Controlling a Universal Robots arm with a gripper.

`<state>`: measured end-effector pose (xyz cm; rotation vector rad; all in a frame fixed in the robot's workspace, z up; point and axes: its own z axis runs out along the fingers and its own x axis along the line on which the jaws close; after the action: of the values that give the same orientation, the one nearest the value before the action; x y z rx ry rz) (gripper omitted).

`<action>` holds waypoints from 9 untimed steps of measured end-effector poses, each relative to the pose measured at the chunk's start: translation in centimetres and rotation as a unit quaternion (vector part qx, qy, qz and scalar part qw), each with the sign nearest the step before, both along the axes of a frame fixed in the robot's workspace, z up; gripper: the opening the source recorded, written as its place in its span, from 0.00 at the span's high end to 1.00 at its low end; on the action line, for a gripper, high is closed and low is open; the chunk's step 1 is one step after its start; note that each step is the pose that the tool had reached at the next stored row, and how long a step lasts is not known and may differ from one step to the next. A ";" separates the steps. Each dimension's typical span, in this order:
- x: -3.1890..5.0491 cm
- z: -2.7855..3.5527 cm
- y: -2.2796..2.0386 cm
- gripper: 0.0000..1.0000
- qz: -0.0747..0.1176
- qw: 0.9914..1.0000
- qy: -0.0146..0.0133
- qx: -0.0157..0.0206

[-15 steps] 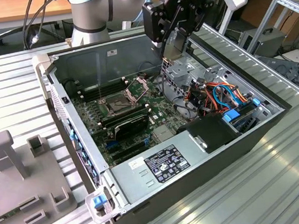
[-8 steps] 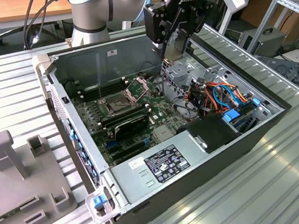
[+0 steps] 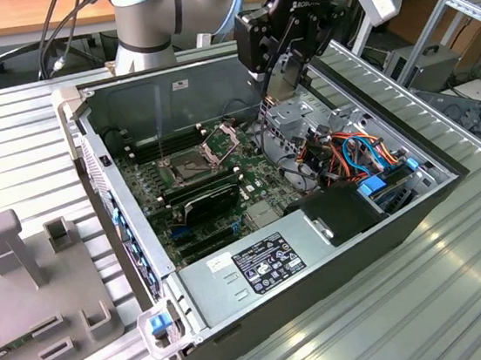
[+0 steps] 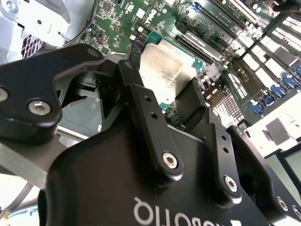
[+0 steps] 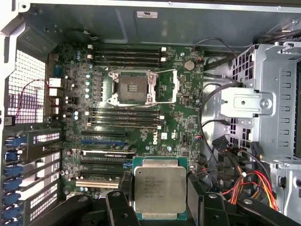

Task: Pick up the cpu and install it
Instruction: 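Pick up the cpu and move it towards the insertion slot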

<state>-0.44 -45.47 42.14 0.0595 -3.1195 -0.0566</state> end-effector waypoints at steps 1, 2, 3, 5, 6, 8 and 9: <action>0.04 -0.03 0.00 0.45 0.000 1.000 0.000 0.000; 0.07 -0.07 0.00 0.45 0.000 1.000 0.000 0.000; 0.13 -0.14 0.00 0.45 0.000 1.000 0.000 0.000; 0.24 -0.27 0.00 0.45 0.000 1.000 0.000 0.000; 0.28 -0.33 0.00 0.45 0.000 1.000 0.000 0.000; 0.36 -0.41 0.00 0.45 0.000 1.000 0.000 0.000; 0.39 -0.45 0.00 0.45 0.000 1.000 0.000 0.000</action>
<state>-0.05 -45.47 41.69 0.0594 -3.1190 -0.0565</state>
